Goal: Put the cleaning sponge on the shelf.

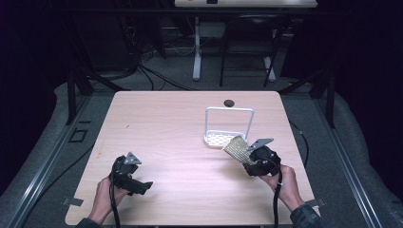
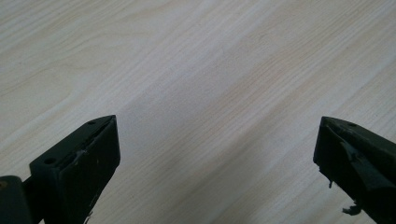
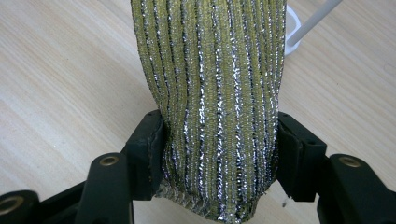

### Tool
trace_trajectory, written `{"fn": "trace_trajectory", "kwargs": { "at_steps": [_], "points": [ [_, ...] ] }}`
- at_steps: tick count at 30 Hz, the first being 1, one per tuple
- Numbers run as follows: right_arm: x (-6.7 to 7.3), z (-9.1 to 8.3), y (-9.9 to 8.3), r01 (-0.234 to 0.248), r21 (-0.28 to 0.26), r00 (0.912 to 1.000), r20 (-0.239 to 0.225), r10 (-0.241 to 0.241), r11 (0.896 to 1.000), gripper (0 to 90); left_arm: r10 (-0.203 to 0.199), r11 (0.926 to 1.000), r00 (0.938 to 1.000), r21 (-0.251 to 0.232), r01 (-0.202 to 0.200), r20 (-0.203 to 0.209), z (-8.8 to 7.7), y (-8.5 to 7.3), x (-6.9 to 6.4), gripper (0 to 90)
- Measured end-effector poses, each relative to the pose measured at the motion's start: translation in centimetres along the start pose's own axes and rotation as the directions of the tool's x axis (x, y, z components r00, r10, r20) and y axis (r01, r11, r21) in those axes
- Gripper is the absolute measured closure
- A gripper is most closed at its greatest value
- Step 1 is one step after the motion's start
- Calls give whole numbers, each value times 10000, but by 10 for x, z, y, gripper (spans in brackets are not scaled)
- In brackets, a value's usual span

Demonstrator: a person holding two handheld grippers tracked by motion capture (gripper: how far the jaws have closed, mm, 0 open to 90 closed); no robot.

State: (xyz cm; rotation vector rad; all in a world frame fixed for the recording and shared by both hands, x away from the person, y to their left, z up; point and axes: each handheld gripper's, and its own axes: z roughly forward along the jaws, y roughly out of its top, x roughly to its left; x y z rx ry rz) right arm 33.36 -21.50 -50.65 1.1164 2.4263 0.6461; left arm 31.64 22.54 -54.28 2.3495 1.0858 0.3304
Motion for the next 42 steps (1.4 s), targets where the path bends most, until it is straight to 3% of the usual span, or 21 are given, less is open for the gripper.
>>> {"fn": "trace_trajectory", "kwargs": {
  "at_steps": [11,24,42],
  "points": [
    [3,4,17,41,-380,9992,391,-26,9993,411,60,10000,10000,4,-60,-3,-1,0,-1,12],
    [11,22,37,330,-514,9969,736,-292,9981,412,82,10000,10000,-1,-82,9,-1,0,-1,13],
    [9,41,50,266,-267,9940,1065,-236,9993,411,123,9999,9999,-14,-123,43,-1,0,-2,14]
  ]
}}
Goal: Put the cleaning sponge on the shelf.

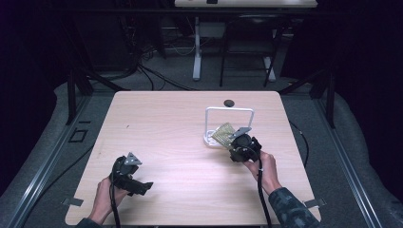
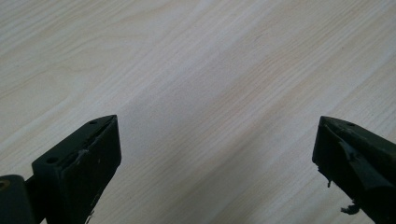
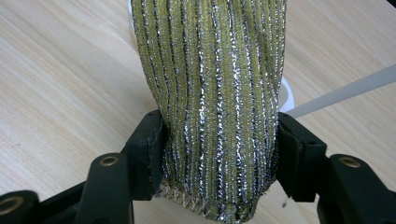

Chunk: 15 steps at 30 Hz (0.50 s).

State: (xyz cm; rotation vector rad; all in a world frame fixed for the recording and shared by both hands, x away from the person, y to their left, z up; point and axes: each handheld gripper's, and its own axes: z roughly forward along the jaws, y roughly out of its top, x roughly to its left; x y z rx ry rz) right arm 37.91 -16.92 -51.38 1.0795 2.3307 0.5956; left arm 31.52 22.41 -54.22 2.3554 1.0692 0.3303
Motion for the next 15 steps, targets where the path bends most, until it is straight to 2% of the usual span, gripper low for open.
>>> {"fn": "trace_trajectory", "kwargs": {
  "at_steps": [6,11,15],
  "points": [
    [-1,5,2,130,81,9999,28,-130,9999,410,-6,10000,10000,2,6,72,0,0,0,13],
    [-3,7,5,33,4,10000,-63,-33,10000,406,-7,10000,10000,-34,8,96,0,0,0,12],
    [-4,11,8,30,150,10000,8,-30,9999,404,3,10000,10000,-20,-3,64,1,0,0,12]
  ]
}}
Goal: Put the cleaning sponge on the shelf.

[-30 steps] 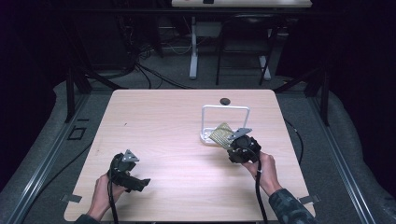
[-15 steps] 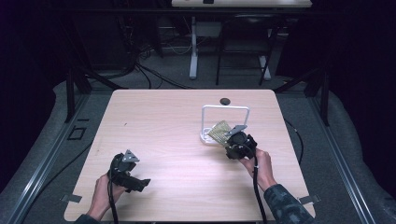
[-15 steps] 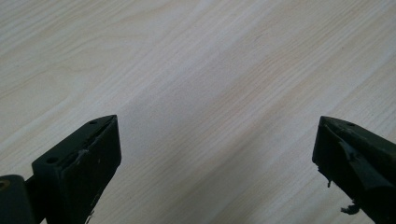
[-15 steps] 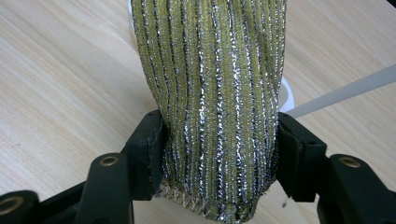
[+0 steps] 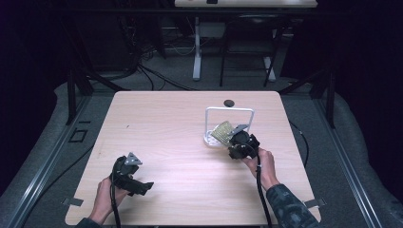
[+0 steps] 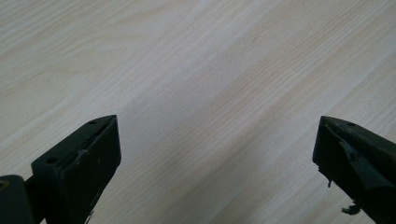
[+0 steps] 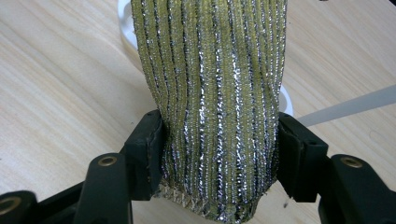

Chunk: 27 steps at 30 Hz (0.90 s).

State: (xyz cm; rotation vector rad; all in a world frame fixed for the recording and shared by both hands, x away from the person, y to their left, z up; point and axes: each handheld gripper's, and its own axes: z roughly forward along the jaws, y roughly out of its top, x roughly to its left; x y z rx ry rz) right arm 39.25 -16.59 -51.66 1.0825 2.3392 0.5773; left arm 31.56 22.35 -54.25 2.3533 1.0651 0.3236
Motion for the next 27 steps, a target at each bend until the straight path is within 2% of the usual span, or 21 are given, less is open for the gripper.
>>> {"fn": "trace_trajectory", "kwargs": {
  "at_steps": [7,8,12,15,19,21,27],
  "points": [
    [-2,11,5,-164,262,9999,43,163,9995,402,60,10000,10000,12,-60,7,0,1,0,6],
    [-1,13,6,-67,222,9997,240,62,9997,401,64,10000,10000,23,-64,9,0,1,0,5],
    [0,19,8,12,362,9996,286,-22,9993,397,136,9999,9999,52,-135,-46,0,1,-1,4],
    [3,24,10,157,537,9986,492,-184,9984,396,125,9999,9999,30,-125,-60,0,1,-1,4],
    [3,29,12,66,602,9981,612,-103,9982,395,123,9999,9999,29,-123,-72,0,1,-1,4],
    [1,33,13,-232,692,9984,534,195,9973,390,127,9999,9999,28,-127,-71,0,1,-1,4],
    [1,38,19,-352,817,9983,495,312,9960,376,118,9999,9999,13,-118,-9,0,0,-1,4]
  ]
}}
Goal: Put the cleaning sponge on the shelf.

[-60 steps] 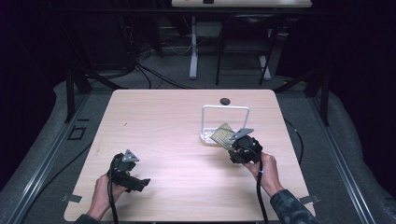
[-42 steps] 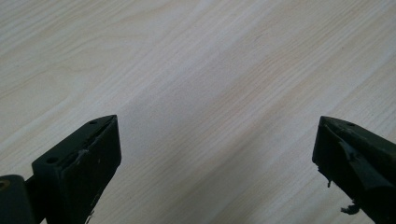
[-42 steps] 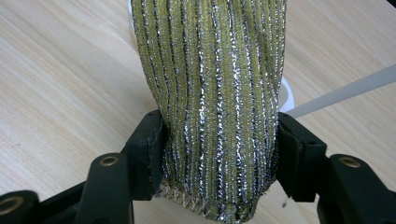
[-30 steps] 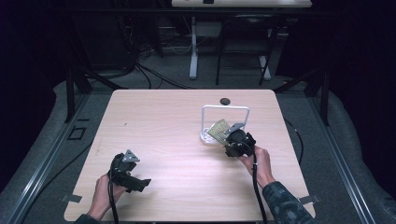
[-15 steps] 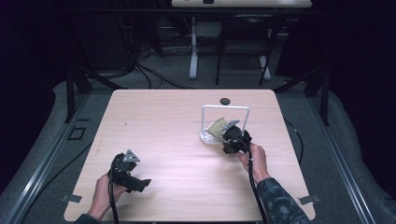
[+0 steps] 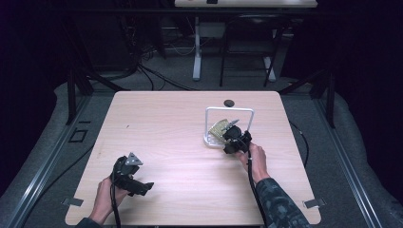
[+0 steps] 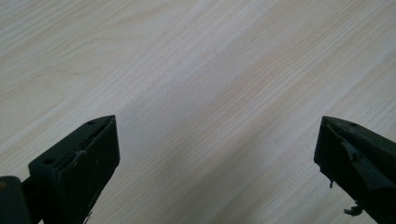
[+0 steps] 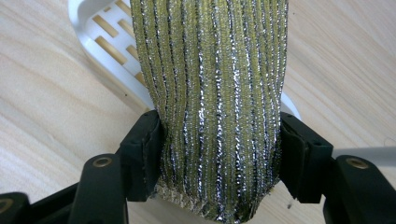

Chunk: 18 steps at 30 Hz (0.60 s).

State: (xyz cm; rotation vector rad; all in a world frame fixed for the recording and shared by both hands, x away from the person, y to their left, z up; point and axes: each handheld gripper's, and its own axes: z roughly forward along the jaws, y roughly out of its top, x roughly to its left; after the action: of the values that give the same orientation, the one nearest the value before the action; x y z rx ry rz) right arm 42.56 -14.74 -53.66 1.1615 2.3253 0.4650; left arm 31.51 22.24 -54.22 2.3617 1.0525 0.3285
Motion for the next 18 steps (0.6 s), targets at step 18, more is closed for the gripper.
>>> {"fn": "trace_trajectory", "kwargs": {
  "at_steps": [18],
  "points": [
    [5,11,10,-6,73,9999,142,5,10000,332,35,10000,10000,58,-34,-14,0,0,0,4]
  ]
}}
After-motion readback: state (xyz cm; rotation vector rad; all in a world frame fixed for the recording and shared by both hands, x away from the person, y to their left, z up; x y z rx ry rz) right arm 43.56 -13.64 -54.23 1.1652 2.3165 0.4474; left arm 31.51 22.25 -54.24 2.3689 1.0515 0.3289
